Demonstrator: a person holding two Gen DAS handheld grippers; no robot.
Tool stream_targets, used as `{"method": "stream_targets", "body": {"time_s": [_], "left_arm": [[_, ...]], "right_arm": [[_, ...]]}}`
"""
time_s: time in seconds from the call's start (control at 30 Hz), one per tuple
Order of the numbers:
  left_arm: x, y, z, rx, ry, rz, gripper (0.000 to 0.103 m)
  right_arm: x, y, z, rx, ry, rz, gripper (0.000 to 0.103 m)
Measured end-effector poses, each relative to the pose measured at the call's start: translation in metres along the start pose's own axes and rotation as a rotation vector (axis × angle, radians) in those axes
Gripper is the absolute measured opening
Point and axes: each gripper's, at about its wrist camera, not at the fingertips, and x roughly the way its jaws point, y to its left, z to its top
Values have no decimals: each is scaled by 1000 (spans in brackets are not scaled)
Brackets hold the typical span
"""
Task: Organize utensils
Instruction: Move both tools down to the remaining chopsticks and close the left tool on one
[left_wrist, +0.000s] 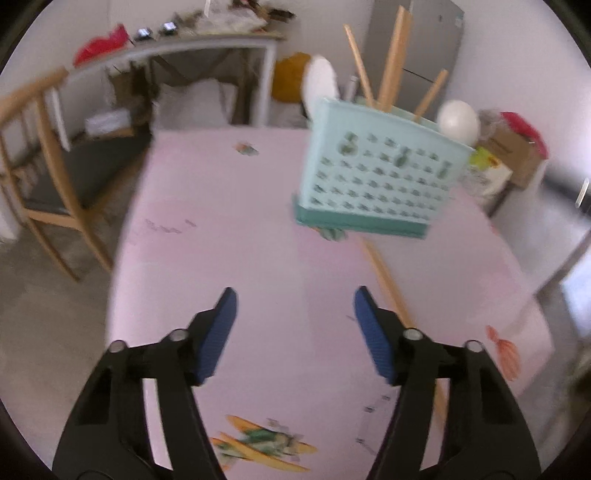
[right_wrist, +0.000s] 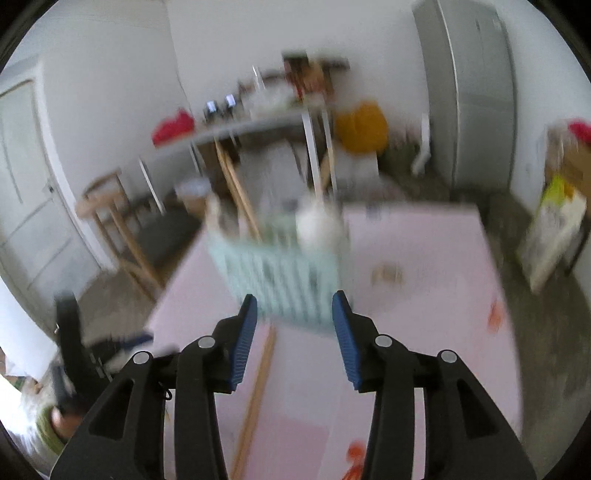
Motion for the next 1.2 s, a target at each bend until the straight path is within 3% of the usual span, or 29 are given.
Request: {"method": "stream_targets", "body": {"time_s": [0.1, 0.2, 0.33, 0.63, 0.9, 1.03, 1.2], "left_arm": [[11, -12, -6, -9, 40, -94, 41], [21, -28, -11, 6, 73, -148, 31], [39, -52, -19, 41, 114, -182, 25], [61, -78, -28, 107, 162, -141, 21], [64, -88, -27, 160, 154, -83, 20], [64, -92, -27, 188, 150, -33, 10], [62, -87, -25, 185, 151, -6, 8]], "right_arm": [[28, -3, -42, 59, 109, -21, 42], [39, -6, -64, 121, 156, -1, 42], [45, -8, -74, 146, 179, 9, 42], [47, -16, -83, 170, 184, 29, 42], [48, -25, -85, 200, 184, 38, 42], [46, -27, -86, 204, 183, 43, 42], [46, -24, -87, 203, 189, 55, 42]]}}
